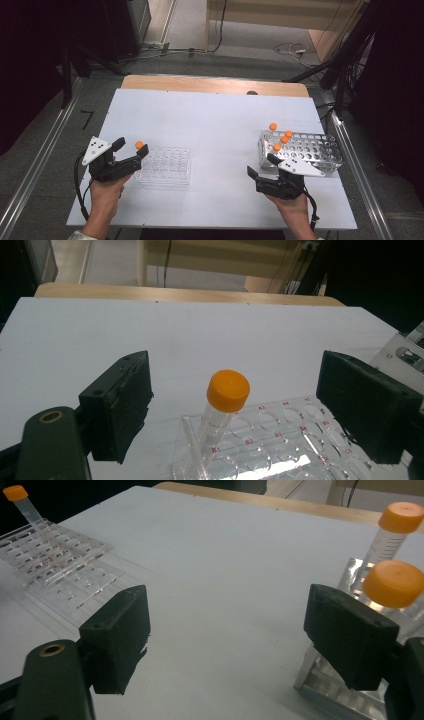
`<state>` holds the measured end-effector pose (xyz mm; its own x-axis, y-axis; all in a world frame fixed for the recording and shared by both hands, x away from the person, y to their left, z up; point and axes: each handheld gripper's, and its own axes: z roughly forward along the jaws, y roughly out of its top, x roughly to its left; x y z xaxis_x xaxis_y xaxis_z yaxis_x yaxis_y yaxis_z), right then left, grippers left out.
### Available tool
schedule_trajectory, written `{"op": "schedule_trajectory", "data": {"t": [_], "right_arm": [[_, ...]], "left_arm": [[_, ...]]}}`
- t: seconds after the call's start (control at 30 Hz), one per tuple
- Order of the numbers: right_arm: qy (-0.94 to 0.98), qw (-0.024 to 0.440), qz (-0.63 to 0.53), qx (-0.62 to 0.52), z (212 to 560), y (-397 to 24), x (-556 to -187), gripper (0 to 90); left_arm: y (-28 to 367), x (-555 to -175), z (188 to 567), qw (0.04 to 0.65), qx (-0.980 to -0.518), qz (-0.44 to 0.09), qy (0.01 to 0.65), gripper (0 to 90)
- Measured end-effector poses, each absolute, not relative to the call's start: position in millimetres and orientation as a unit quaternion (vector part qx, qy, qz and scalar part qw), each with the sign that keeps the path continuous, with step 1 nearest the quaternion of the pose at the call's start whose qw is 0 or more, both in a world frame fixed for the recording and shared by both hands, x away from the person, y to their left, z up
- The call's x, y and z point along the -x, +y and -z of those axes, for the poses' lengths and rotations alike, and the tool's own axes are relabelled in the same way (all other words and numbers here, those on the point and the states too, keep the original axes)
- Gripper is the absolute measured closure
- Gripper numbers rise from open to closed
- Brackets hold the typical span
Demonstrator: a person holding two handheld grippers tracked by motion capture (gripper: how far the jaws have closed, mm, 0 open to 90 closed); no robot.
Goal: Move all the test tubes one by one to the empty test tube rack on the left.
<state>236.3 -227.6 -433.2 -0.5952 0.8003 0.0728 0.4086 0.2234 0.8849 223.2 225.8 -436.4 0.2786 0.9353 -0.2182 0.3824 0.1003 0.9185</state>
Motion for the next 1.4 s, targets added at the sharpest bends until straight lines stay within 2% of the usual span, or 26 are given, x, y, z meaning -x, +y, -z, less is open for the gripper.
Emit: {"op": "schedule_trajectory", "data": {"t": [0.33, 0.53, 0.77, 1.2, 1.4], "right_arm": [[0.733, 0.225, -0.477, -0.429, 432.5, -254.9, -230.0, 19.1], [0.723, 0.244, -0.460, -0.453, 444.2, -261.7, -242.7, 21.1], [0.718, 0.246, -0.458, -0.463, 451.2, -262.8, -256.3, 31.2], [0.711, 0.267, -0.453, -0.466, 459.3, -258.8, -268.4, 55.4], [0.714, 0.271, -0.448, -0.465, 462.7, -255.6, -272.2, 59.6]], "left_arm": [[224.8, -220.6, 428.3, 0.517, -0.609, -0.281, 0.532, 15.3], [219.8, -220.9, 424.3, 0.518, -0.618, -0.274, 0.524, 10.6], [198.0, -214.9, 416.6, 0.521, -0.643, -0.272, 0.491, 9.4], [161.2, -207.7, 417.3, 0.519, -0.682, -0.252, 0.449, 9.5], [154.9, -207.2, 418.4, 0.519, -0.688, -0.245, 0.444, 9.5]]}}
